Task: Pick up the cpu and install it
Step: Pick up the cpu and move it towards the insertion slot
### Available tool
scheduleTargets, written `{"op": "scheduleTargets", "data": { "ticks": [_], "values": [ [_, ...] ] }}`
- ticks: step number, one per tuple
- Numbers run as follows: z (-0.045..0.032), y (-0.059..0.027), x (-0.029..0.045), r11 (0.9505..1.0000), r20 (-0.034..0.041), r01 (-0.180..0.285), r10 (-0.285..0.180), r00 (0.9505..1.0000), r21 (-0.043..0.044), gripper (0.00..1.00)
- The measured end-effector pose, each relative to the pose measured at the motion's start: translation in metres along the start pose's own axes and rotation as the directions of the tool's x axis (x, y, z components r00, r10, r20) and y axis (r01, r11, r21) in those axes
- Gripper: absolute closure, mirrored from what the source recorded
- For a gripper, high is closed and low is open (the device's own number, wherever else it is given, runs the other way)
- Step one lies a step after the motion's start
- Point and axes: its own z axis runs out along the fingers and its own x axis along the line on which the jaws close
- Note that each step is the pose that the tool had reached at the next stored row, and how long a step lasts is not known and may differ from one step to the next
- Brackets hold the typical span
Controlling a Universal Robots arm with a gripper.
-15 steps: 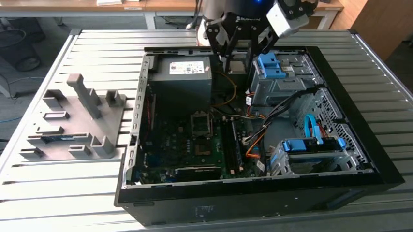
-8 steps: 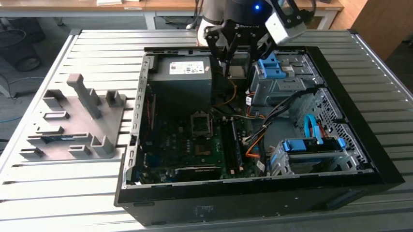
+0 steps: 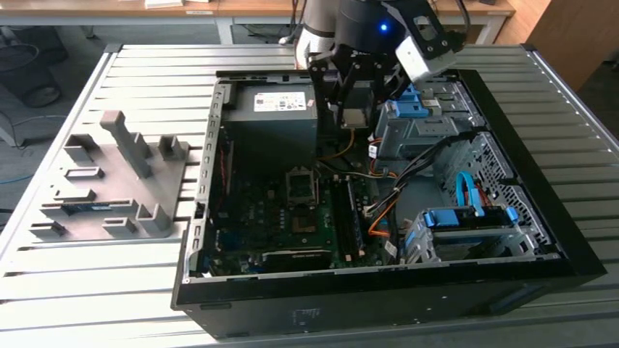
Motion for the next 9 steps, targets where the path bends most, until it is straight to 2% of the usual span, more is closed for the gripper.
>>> {"op": "scheduleTargets", "data": {
  "ticks": [5,9],
  "values": [
    [0.0066,-0.0086,0.0019,1.0000,0.0000,0.000,0.000,1.0000,-0.0002,0.53],
    [0.0104,-0.0193,0.0075,1.0000,0.0000,0.000,0.000,1.0000,-0.0002,0.53]
  ]
}}
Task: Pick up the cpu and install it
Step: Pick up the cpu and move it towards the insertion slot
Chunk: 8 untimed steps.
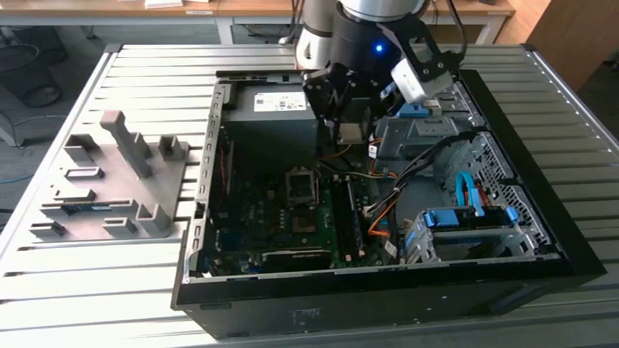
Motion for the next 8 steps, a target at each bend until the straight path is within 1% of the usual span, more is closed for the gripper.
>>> {"op": "scheduleTargets", "data": {
  "ticks": [5,8],
  "values": [
    [0.0075,-0.0131,0.0090,1.0000,0.0000,0.000,0.000,1.0000,0.0000,0.53],
    [0.0124,-0.0190,0.0135,1.0000,0.0000,0.000,0.000,1.0000,0.0001,0.53]
  ]
}}
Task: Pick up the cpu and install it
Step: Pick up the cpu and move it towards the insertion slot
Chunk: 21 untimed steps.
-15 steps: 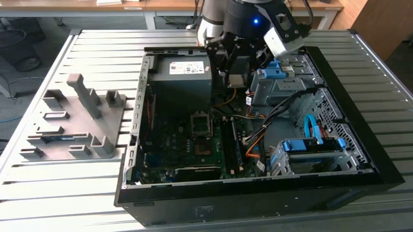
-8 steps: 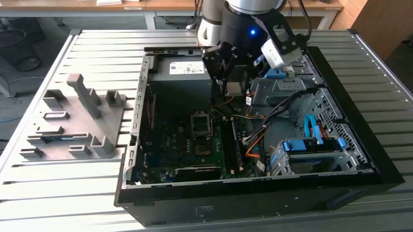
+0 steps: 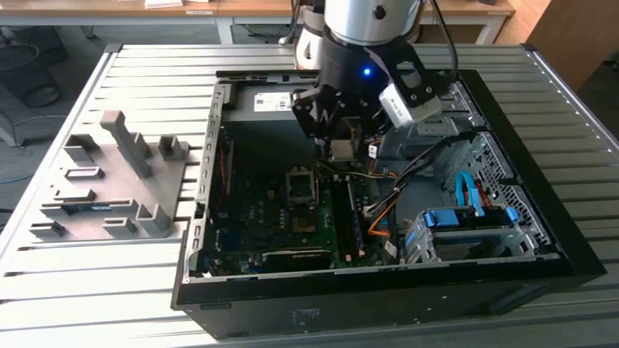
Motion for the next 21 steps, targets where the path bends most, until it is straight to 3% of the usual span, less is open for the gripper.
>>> {"op": "scheduleTargets", "data": {
  "ticks": [21],
  "values": [
    [0.0384,-0.0080,0.0028,1.0000,0.0001,0.000,0.000,1.0000,-0.0002,0.53]
  ]
}}
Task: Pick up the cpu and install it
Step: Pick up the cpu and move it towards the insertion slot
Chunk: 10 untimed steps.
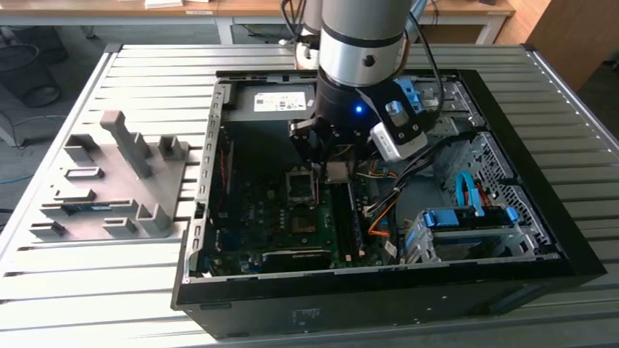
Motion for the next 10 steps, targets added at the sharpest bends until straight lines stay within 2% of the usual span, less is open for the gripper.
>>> {"op": "scheduleTargets", "data": {
  "ticks": [10],
  "values": [
    [0.0170,-0.0018,-0.0001,1.0000,0.0000,0.000,0.000,1.0000,0.0001,0.53]
  ]
}}
